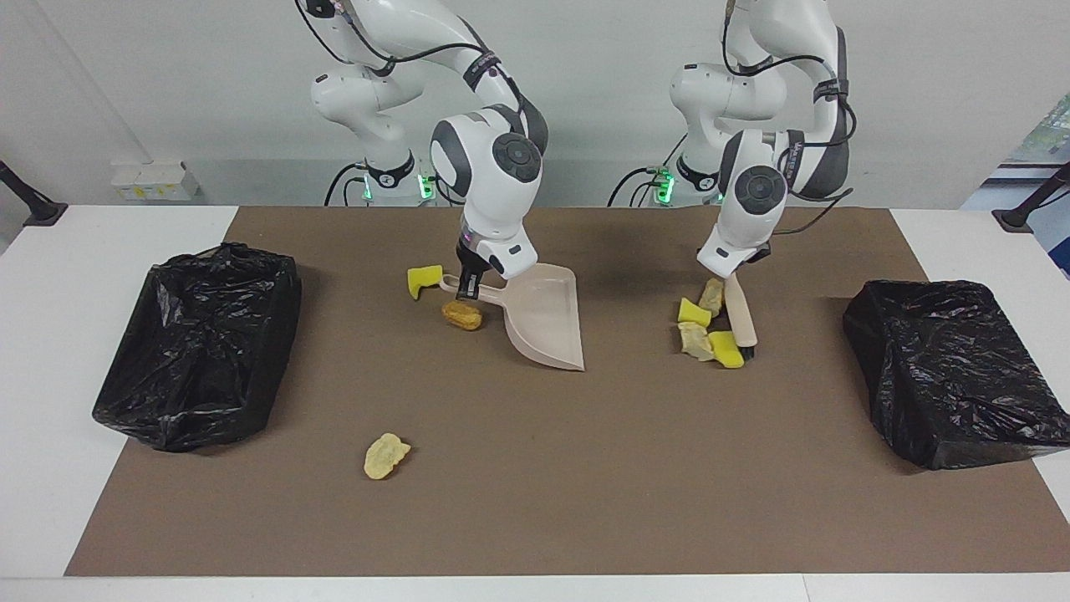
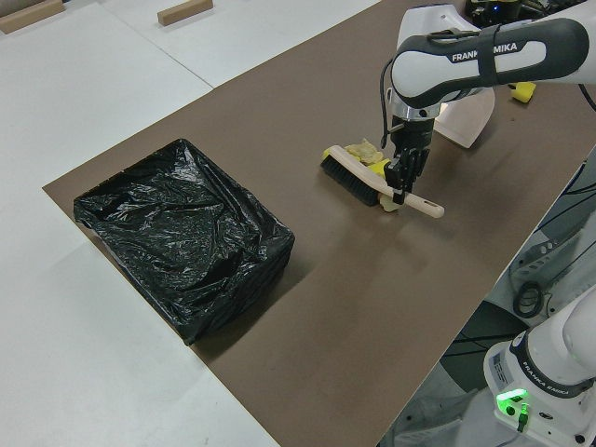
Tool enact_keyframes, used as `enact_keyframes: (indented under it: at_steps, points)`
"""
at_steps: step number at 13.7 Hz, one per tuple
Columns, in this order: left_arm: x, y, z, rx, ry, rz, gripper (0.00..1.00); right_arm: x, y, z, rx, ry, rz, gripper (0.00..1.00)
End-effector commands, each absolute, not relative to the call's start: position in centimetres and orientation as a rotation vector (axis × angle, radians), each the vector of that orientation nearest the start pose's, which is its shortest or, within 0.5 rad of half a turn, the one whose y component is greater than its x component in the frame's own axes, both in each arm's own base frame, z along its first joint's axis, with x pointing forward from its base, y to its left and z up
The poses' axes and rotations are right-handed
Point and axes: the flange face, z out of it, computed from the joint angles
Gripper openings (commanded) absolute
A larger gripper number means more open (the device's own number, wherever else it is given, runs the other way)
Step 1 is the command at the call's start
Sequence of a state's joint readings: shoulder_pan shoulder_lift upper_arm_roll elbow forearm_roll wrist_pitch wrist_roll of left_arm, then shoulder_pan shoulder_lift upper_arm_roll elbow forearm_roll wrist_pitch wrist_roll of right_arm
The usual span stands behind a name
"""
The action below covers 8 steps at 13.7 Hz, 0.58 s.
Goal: Sweep and dump trash in bin
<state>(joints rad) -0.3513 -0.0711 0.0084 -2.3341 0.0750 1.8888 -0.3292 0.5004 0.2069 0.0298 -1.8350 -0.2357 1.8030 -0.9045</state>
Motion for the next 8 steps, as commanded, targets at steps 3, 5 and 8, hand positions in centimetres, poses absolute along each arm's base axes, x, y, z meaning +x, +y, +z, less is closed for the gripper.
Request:
enact_keyframes:
  at_steps: [3, 5, 8]
  points:
    - [40.2, -23.1, 36.0, -3.078, 0.035, 0.543, 0.0, 51.1, 27.3, 40.4, -2.414, -2.224, 0.448, 0.0]
    - [39.2, -26.8, 36.4, -3.145, 0.049, 0.572, 0.0, 51.1, 27.1, 40.2, -2.415, -2.22, 0.453, 0.0]
    - [39.0, -32.8, 34.9, -3.195, -0.019, 0.519, 0.0, 51.2, 27.0, 40.3, -2.419, -2.215, 0.448, 0.0]
